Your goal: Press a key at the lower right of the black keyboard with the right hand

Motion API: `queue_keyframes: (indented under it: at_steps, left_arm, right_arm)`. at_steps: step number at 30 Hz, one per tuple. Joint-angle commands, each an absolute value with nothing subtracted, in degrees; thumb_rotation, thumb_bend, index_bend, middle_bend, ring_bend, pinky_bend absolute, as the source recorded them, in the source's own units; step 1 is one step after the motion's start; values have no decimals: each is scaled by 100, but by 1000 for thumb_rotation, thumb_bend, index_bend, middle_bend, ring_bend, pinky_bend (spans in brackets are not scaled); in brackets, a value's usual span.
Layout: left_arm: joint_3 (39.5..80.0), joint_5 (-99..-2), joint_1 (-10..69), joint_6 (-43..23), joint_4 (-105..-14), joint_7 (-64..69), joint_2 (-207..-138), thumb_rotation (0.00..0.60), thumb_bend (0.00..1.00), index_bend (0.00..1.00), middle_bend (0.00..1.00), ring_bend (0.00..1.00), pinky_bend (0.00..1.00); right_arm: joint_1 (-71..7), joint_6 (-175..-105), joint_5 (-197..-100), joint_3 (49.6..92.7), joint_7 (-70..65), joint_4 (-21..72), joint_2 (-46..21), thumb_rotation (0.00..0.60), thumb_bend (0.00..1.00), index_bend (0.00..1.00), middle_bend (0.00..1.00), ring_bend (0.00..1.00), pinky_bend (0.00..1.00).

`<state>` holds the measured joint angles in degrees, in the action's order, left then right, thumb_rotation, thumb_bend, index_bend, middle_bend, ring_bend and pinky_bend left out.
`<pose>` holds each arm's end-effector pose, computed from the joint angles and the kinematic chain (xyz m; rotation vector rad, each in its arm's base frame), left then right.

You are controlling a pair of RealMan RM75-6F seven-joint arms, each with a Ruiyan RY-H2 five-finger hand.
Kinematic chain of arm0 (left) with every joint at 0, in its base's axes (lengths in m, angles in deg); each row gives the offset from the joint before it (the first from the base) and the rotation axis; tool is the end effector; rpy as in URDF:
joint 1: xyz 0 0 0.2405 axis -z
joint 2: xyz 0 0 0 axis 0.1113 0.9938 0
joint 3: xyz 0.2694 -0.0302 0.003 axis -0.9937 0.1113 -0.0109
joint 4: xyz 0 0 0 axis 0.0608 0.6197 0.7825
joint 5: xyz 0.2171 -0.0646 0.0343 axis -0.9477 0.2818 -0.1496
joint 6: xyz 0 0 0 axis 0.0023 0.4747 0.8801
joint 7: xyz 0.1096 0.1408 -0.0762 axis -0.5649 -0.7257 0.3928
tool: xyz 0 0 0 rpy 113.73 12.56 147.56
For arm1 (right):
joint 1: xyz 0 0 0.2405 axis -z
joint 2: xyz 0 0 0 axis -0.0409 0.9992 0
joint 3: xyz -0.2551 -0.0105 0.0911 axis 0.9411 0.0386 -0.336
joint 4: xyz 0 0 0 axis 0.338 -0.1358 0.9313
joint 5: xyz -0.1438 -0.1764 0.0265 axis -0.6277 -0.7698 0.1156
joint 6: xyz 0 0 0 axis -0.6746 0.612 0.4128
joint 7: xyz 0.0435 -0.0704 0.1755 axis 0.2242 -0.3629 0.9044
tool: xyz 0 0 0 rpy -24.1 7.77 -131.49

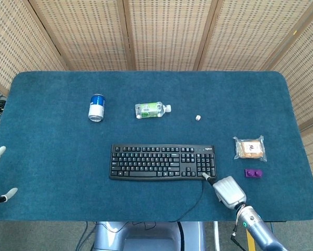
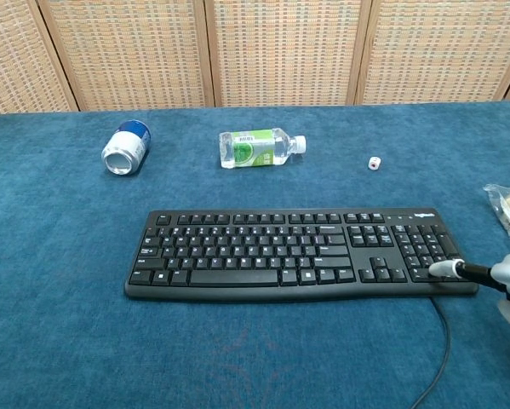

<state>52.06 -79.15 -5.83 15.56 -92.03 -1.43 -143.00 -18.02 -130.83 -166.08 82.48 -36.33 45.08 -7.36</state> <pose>-0.3001 0.1991 0.1892 -1.3908 -0.8587 -0.8775 -0.2683 -0.2597 -0.0377 2.0642 -0.8047 0.5121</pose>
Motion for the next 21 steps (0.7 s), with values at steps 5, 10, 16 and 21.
queue_keyframes:
  at_steps: [5,10,16,21]
  left_arm:
    - [5206,-7922,-583,1560,-9200,-137,-14302,600,0,0,0,0,0]
    - [5208,-7923,-586,1570,-9199,-117,-14297,600,0,0,0,0,0]
    - [5207,-7926,-585,1567,-9195,-116,-14294,600,0,0,0,0,0]
    - [5212,-7924,-592,1583,-9198,-83,-14284,600,0,0,0,0,0]
  right_arm:
    - [-1844,-13057,-16451,8293,-3776,4510,-771,600,1000,77,930,957,1000]
    - [-1876,-13050,-16361,8334,-3895,4549,-790,600,1000,100,930,957,1000]
    - [-1909,-13070,-16267,8362,-3997,4622,-782,600,1000,102,930,957,1000]
    - [-1881,-13328,-16506,8335,-3764,4733,-740,600,1000,102,930,957,1000]
